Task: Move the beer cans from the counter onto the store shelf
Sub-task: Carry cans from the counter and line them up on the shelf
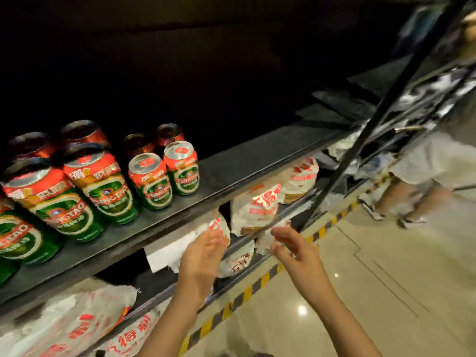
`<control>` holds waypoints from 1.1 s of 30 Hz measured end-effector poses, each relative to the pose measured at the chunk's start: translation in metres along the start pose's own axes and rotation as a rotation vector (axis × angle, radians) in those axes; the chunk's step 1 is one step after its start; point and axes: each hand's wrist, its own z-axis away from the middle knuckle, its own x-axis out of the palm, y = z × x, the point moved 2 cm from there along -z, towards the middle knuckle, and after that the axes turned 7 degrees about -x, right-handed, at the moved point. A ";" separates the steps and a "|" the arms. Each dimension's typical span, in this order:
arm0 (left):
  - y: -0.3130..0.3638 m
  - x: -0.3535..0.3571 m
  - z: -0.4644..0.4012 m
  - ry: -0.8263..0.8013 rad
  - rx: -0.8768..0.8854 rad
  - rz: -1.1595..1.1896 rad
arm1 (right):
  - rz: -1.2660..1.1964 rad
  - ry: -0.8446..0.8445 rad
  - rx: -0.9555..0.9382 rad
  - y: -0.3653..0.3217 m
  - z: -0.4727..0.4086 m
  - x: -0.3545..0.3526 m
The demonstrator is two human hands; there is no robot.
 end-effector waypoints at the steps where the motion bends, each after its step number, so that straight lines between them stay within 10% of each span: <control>1: 0.000 0.016 0.002 -0.089 -0.008 -0.038 | 0.001 0.062 0.044 0.009 0.018 -0.018; 20: -0.030 0.327 0.368 -1.343 0.331 -0.520 | 0.032 1.261 0.666 0.056 0.585 -0.178; 33: -0.081 0.419 0.568 -1.525 0.228 -0.625 | 0.040 1.535 0.686 0.063 0.792 -0.248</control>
